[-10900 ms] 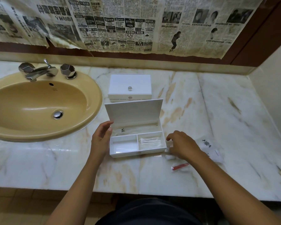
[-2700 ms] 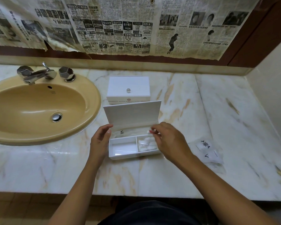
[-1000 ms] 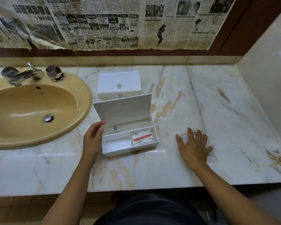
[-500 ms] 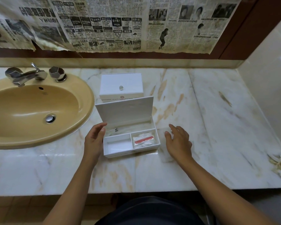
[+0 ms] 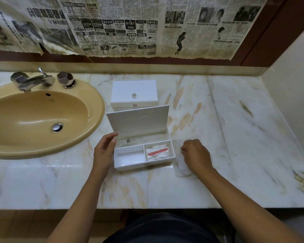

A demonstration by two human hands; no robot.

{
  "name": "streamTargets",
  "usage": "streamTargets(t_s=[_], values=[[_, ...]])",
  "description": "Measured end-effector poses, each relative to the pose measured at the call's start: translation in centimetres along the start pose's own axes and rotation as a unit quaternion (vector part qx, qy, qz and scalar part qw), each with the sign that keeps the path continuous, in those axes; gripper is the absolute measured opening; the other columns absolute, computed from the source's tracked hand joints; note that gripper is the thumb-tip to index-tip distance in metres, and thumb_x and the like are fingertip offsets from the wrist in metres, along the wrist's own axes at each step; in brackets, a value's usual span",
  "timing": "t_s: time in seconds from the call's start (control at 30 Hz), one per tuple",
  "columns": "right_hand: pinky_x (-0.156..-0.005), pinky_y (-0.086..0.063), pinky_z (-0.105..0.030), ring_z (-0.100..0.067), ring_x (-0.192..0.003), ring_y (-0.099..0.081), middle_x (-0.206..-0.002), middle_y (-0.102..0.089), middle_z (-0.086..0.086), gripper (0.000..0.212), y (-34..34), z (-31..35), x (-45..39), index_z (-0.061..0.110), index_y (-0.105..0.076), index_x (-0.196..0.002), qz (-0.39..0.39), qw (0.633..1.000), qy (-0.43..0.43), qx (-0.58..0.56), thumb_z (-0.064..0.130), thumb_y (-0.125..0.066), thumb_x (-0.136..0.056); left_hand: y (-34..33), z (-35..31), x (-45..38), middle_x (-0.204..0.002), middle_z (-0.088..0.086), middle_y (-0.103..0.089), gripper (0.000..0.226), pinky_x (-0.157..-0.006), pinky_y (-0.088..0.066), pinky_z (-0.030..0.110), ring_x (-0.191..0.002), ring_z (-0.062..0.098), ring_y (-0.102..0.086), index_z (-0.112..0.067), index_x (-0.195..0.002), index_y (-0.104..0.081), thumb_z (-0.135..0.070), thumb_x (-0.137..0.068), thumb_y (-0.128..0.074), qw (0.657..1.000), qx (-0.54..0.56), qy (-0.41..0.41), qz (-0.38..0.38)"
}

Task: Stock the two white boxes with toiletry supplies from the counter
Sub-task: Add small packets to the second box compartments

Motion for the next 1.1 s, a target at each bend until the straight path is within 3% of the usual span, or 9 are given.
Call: streamTargets(t_s=[0.07, 0.2, 0.3, 0.47, 0.6, 0.73, 0.83, 0.97, 1.1], values=[[-0.068, -0.041, -0.025, -0.024, -0.091, -0.059, -0.09, -0.062, -0.004, 0.019, 0.4, 0.5, -0.2, 0.011, -0.071, -0.084, -0.016, 0.999, 0.02, 0.02, 0.007, -0.053, -0.089, 0.0, -0.1, 0.0, -0.111, -0.01, -0.066, 0.022, -0.1, -0.047, 0.035, -0.109, 0.011, -0.059, -0.03, -0.108, -0.065, -0.014, -0.1, -0.051, 1.0, 0.0, -0.001, 0.0], [-0.081, -0.045, -0.032, -0.022, -0.098, -0.053, -0.101, -0.062, -0.001, 0.023, 0.8, 1.5, -0.6, 0.011, -0.071, -0.094, -0.02, 0.997, 0.053, 0.055, 0.0, -0.051, -0.09, -0.1, -0.1, 0.1, -0.111, -0.011, -0.065, 0.021, -0.099, -0.047, 0.034, -0.107, 0.007, -0.059, -0.027, -0.11, -0.064, -0.015, -0.1, -0.051, 1.0, 0.0, 0.002, 0.001], [-0.079, -0.039, -0.03, -0.021, -0.1, -0.051, -0.104, -0.062, -0.001, 0.023, 1.0, 1.4, -0.9, 0.013, -0.067, -0.097, -0.035, 0.996, 0.046, 0.066, 0.001, -0.049, -0.092, 0.0, -0.1, 0.1, -0.114, -0.006, -0.065, 0.021, -0.1, -0.047, 0.035, -0.11, 0.011, -0.059, -0.025, -0.112, -0.065, -0.016, -0.101, -0.05, 1.0, -0.005, -0.003, 0.002], [-0.071, -0.039, -0.034, -0.026, -0.088, -0.054, -0.093, -0.065, -0.006, 0.01, 5.8, 3.3, 0.0, 0.01, -0.066, -0.088, -0.169, 0.984, 0.055, -0.03, 0.007, -0.056, -0.091, -0.1, -0.2, 0.1, -0.113, -0.008, -0.065, 0.021, -0.1, -0.045, 0.032, -0.112, 0.013, -0.057, -0.026, -0.111, -0.064, -0.015, -0.101, -0.05, 1.0, -0.007, -0.007, 0.001], [-0.069, -0.043, -0.035, -0.022, -0.084, -0.05, -0.087, -0.059, -0.004, 0.008, 9.8, 8.2, 1.2, 0.012, -0.061, -0.084, -0.231, 0.954, 0.131, -0.137, 0.006, -0.059, -0.089, -0.1, -0.2, 0.1, -0.112, -0.011, -0.064, 0.021, -0.098, -0.044, 0.026, -0.11, 0.008, -0.057, -0.029, -0.109, -0.064, -0.015, -0.101, -0.05, 1.0, 0.0, -0.012, 0.001], [-0.065, -0.037, -0.028, -0.019, -0.082, -0.047, -0.082, -0.055, -0.004, 0.006, 8.3, 15.8, 3.9, 0.01, -0.06, -0.081, -0.153, 0.939, 0.26, -0.165, 0.01, -0.058, -0.086, -0.1, 0.2, -0.1, -0.112, -0.008, -0.067, 0.022, -0.094, -0.047, 0.027, -0.107, 0.009, -0.061, -0.03, -0.106, -0.065, -0.014, -0.1, -0.051, 1.0, 0.013, -0.01, 0.002], [-0.058, -0.037, -0.034, -0.024, -0.085, -0.051, -0.088, -0.056, -0.006, 0.005, 4.3, 20.3, 5.8, 0.01, -0.058, -0.084, -0.036, 0.937, 0.338, -0.08, 0.009, -0.055, -0.087, 0.0, 0.0, 0.0, -0.111, -0.01, -0.067, 0.025, -0.09, -0.045, 0.016, -0.103, 0.001, -0.06, -0.031, -0.104, -0.066, -0.011, -0.099, -0.051, 1.0, 0.01, -0.021, 0.0], [-0.063, -0.031, -0.034, -0.028, -0.097, -0.049, -0.103, -0.056, -0.013, 0.021, 1.0, 22.1, 6.2, 0.003, -0.058, -0.099, 0.081, 0.942, 0.324, 0.043, -0.007, -0.052, -0.082, -0.1, -0.3, 0.0, -0.111, -0.014, -0.066, 0.023, -0.082, -0.041, 0.002, -0.1, -0.009, -0.058, -0.027, -0.107, -0.066, -0.012, -0.1, -0.051, 0.999, -0.004, -0.032, 0.005], [-0.068, -0.034, -0.035, -0.032, -0.098, -0.052, -0.104, -0.058, -0.018, 0.022, 0.1, 22.8, 5.6, -0.001, -0.06, -0.103, 0.106, 0.941, 0.315, 0.071, -0.007, -0.052, -0.083, 0.0, -0.1, -0.2, -0.108, -0.019, -0.066, 0.023, -0.082, -0.04, 0.001, -0.101, -0.011, -0.057, -0.028, -0.107, -0.066, -0.012, -0.1, -0.051, 0.999, -0.005, -0.037, 0.004]])
Point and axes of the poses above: each hand's wrist, its own x-axis away from the middle knuckle, its own y-axis out of the back of the hand, z = x × y, the point moved 9 cm from there along -x, towards the middle knuckle
